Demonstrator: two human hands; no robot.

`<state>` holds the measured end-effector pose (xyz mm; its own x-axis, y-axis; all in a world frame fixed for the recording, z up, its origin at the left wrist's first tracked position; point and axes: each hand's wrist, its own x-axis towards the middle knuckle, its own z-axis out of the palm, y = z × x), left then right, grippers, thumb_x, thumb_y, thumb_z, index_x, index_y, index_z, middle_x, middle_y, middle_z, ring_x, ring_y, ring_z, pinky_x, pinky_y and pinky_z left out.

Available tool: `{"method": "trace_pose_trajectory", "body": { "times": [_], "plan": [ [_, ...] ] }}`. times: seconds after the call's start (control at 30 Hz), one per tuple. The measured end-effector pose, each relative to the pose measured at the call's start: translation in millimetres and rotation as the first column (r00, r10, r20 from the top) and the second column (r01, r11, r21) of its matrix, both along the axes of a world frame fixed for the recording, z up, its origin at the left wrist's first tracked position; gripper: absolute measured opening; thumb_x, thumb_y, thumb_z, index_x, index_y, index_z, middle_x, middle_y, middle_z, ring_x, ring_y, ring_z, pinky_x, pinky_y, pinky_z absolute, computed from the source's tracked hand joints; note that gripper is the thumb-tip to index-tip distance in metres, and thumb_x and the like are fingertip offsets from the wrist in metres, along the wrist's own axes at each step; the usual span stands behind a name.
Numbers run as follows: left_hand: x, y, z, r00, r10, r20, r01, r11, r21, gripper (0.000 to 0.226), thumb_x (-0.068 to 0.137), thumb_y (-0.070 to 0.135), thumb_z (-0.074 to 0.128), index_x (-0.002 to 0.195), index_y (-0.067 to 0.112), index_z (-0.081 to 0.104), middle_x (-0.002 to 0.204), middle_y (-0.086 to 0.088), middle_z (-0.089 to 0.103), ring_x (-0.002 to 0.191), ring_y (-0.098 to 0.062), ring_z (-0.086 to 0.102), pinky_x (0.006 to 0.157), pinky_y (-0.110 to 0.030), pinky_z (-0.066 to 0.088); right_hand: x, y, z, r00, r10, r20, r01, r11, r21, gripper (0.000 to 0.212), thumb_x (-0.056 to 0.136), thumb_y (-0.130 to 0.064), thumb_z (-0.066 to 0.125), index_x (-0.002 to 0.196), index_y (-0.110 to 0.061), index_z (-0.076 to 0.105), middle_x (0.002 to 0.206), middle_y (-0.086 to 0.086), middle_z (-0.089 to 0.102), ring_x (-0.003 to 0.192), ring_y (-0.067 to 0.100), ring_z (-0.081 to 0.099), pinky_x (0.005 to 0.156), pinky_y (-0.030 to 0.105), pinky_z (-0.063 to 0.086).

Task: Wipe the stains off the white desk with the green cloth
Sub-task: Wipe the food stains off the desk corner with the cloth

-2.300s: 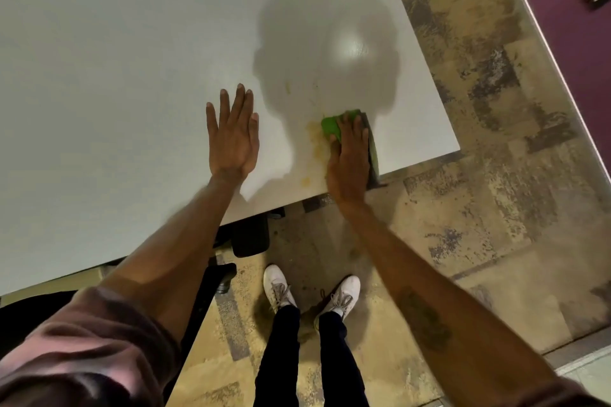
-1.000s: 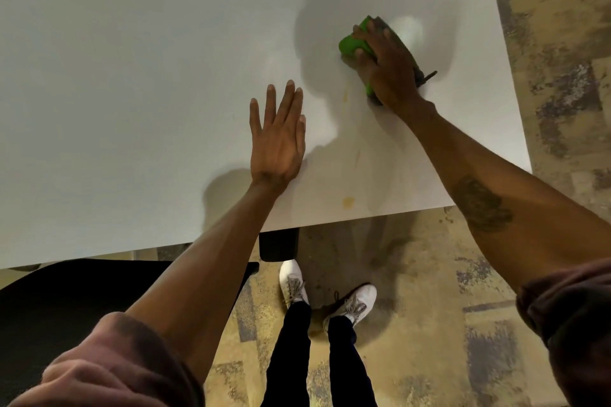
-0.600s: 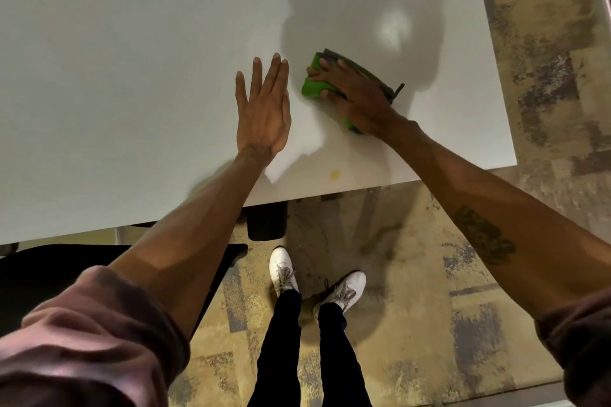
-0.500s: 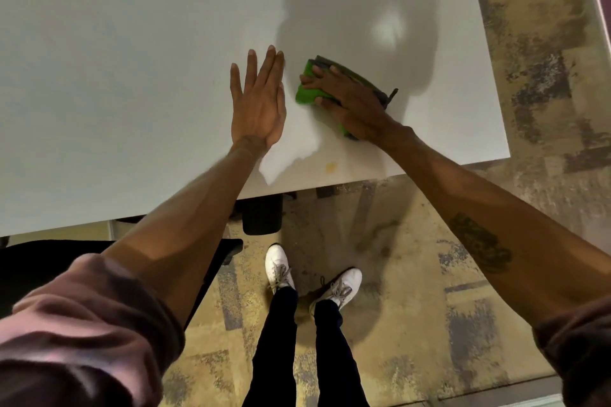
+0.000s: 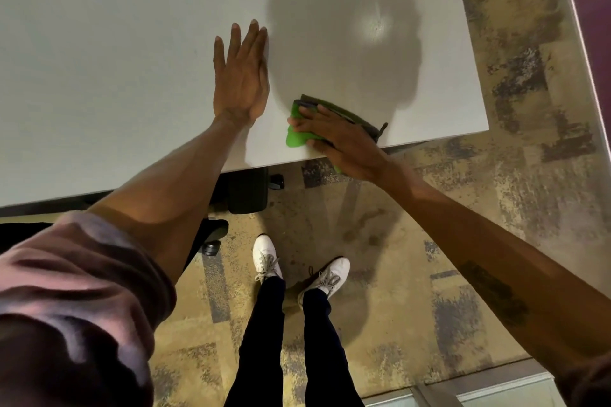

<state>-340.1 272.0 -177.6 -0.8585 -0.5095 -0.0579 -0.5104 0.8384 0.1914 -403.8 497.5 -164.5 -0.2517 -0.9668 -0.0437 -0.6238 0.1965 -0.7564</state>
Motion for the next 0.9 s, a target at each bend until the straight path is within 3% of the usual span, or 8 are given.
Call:
{"method": "trace_pose_trajectory", "body": {
  "times": [0.13, 0.37, 0.63, 0.9],
  "plan": [
    [-1, 1, 0, 1.000, 0.005, -0.003, -0.005, 1.000, -0.002, 0.055, 0.107, 0.025, 0.015, 0.161, 0.017, 0.023, 0.169, 0.000, 0.020, 0.158, -0.027, 0.012, 0.128, -0.052, 0.009, 12, 18, -5, 0.999, 0.045, -0.020, -0.045, 0.999, -0.021, 0.036, 0.101, -0.015, 0.052, 0.137, -0.013, 0.053, 0.148, 0.001, 0.050, 0.147, 0.013, 0.030, 0.125, 0.040, 0.019],
    [-2, 0, 0, 1.000, 0.017, -0.017, -0.017, 1.000, -0.001, 0.054, 0.108, 0.027, 0.017, 0.159, 0.018, 0.028, 0.168, 0.000, 0.024, 0.157, -0.028, 0.016, 0.127, -0.051, 0.011, 10, 24, -14, 0.952, 0.211, -0.222, -0.229, 0.972, -0.058, 0.036, 0.102, -0.018, 0.049, 0.137, -0.013, 0.054, 0.149, 0.002, 0.048, 0.149, 0.020, 0.027, 0.123, 0.046, 0.022],
    [-3, 0, -3, 0.998, 0.032, -0.060, -0.030, 0.999, 0.022, 0.052, 0.108, 0.029, 0.020, 0.158, 0.019, 0.033, 0.167, 0.001, 0.027, 0.157, -0.027, 0.018, 0.127, -0.050, 0.012, 4, 25, -25, 0.770, 0.255, -0.586, -0.390, 0.914, -0.115, 0.033, 0.103, -0.023, 0.051, 0.135, -0.018, 0.058, 0.154, 0.006, 0.041, 0.148, 0.039, 0.023, 0.120, 0.055, 0.023],
    [-4, 0, -4, 0.995, 0.049, -0.085, -0.045, 0.998, 0.040, 0.051, 0.109, 0.029, 0.021, 0.157, 0.020, 0.035, 0.166, 0.002, 0.029, 0.157, -0.025, 0.019, 0.128, -0.048, 0.011, 7, 23, -31, 0.565, 0.231, -0.792, -0.392, 0.920, -0.011, 0.041, 0.099, -0.007, 0.043, 0.133, -0.026, 0.054, 0.151, 0.002, 0.047, 0.144, 0.039, 0.032, 0.118, 0.051, 0.029]
  ]
}}
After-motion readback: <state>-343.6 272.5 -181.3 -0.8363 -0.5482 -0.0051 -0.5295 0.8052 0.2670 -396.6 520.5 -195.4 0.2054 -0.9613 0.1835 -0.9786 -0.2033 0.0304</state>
